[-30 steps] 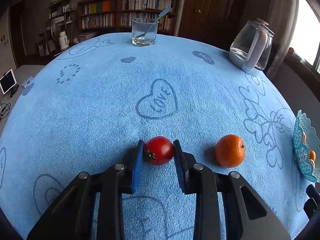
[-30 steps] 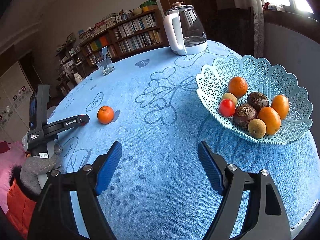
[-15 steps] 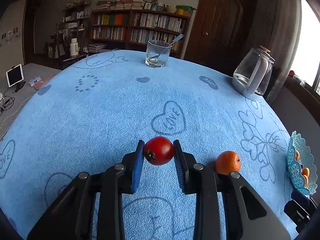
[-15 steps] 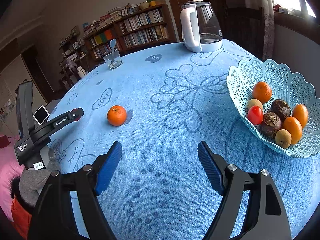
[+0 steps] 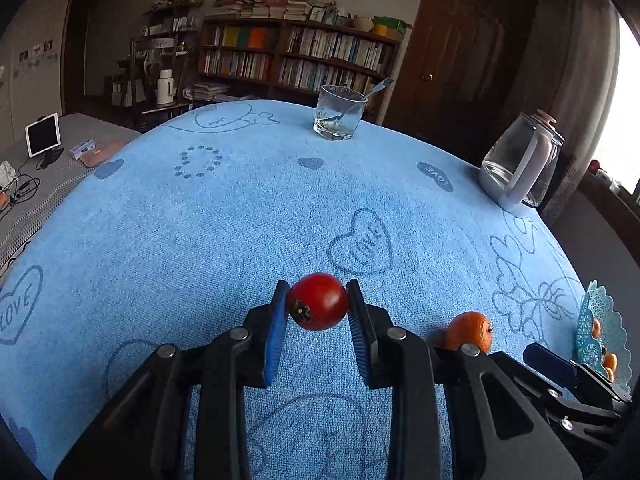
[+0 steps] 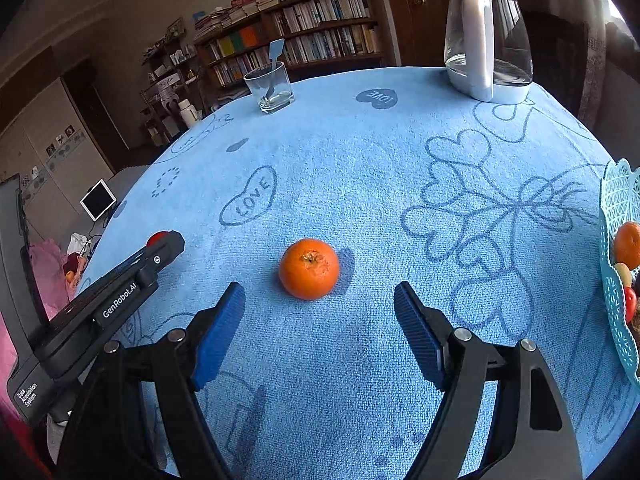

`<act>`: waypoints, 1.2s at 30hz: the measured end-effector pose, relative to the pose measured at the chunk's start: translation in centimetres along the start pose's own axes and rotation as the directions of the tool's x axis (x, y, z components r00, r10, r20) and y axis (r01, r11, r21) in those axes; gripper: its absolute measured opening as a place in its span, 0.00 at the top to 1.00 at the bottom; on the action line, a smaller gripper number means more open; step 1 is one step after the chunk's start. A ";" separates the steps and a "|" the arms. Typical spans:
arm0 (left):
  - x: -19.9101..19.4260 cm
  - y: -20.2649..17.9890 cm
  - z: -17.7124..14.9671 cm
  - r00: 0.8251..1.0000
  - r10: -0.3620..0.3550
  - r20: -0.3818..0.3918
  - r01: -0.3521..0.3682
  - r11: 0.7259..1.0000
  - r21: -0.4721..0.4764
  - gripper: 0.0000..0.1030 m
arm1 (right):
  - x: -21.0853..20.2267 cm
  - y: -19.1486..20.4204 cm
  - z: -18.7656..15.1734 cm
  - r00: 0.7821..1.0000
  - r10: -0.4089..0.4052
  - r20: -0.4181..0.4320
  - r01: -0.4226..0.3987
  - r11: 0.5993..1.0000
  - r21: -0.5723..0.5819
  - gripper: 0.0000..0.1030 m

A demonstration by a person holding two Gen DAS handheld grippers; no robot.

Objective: Organize fruits
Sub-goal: 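Grasp the tangerine with the right tool while the left tool holds the tomato, then carry the tangerine into the basket and open the right tool while the left tool holds the tomato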

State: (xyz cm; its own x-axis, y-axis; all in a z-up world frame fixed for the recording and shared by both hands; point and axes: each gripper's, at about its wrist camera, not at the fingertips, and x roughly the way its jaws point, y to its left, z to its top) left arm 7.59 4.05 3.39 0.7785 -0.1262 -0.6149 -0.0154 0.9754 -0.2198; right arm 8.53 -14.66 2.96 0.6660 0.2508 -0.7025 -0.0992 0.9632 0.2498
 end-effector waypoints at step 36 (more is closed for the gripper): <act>-0.3 -1.1 -0.4 1.000 -0.009 0.001 0.009 0.999 0.048 0.71 | 0.4 0.1 0.1 0.998 -0.068 -0.008 0.069 0.998 0.005 0.61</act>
State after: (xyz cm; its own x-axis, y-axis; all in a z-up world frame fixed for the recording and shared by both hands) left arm 7.10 2.95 3.48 0.7792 -0.1353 -0.6120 0.0219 0.9817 -0.1891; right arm 8.90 -14.50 2.74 0.6652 0.1851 -0.7234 -0.0497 0.9776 0.2044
